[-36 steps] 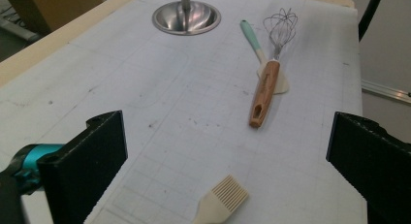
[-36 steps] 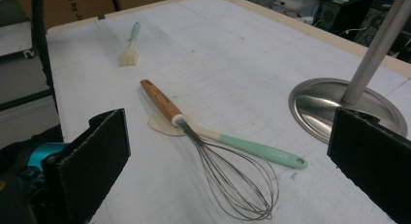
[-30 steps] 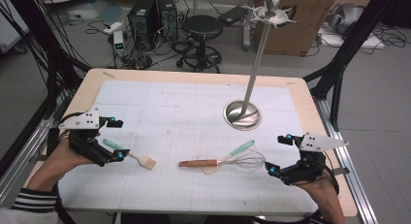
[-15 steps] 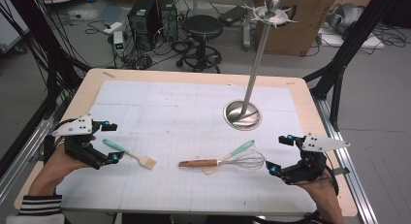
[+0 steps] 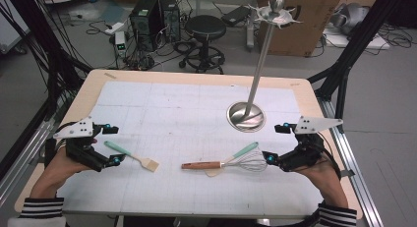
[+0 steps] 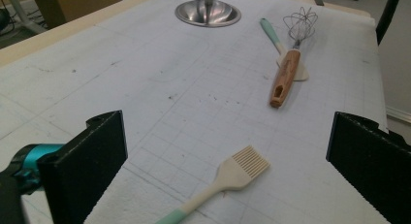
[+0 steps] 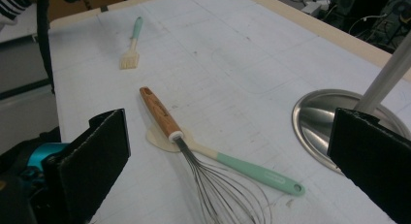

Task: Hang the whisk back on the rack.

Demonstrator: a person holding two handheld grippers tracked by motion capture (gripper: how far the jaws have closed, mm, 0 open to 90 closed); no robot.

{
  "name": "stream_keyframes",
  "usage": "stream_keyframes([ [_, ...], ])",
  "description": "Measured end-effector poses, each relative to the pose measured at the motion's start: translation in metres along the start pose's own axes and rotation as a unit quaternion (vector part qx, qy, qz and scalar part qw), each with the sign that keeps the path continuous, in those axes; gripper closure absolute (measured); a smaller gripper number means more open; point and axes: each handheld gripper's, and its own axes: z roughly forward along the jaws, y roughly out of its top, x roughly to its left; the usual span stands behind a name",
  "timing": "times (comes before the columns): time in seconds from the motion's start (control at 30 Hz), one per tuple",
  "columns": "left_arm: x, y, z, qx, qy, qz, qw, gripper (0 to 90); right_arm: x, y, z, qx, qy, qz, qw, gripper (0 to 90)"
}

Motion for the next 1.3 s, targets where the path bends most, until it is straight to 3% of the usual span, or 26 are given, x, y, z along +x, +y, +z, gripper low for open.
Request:
stream_keyframes([
  [0.1, 0.002, -0.001, 0.001, 0.005, 0.007, -0.004, 1.0000, 1.6, 0.001, 0.011, 0.004, 0.013, 0.009, -0.011, 0.9998, 0.1],
  [0.23, 0.003, -0.001, 0.000, 0.001, 0.004, -0.005, 1.0000, 1.6, 0.000, 0.023, 0.014, 0.019, 0.037, -0.031, 0.9987, 0.1],
  [0.43, 0.003, -0.001, 0.000, 0.003, 0.003, -0.005, 1.0000, 1.6, -0.001, 0.033, 0.026, 0.045, 0.048, -0.049, 0.9966, 0.1],
  [0.63, 0.001, 0.000, 0.000, 0.004, 0.005, -0.004, 1.0000, 1.6, 0.000, 0.044, 0.038, 0.087, 0.055, -0.077, 0.9917, 0.1],
  [0.9, 0.001, 0.000, 0.000, 0.007, 0.005, -0.003, 1.0000, 1.6, 0.001, 0.055, 0.060, 0.139, 0.075, -0.091, 0.9832, 0.1],
  [1.03, 0.001, -0.001, 0.001, 0.008, 0.007, -0.003, 0.9999, 1.6, 0.004, 0.056, 0.075, 0.164, 0.088, -0.105, 0.9769, 0.1],
  [1.2, 0.000, -0.001, 0.001, 0.009, 0.008, -0.003, 0.9999, 1.7, 0.011, 0.055, 0.092, 0.194, 0.085, -0.128, 0.9690, 0.1],
  [1.3, 0.000, -0.001, 0.002, 0.013, 0.008, -0.002, 0.9999, 1.6, 0.015, 0.053, 0.100, 0.205, 0.094, -0.130, 0.9655, 0.1],
])
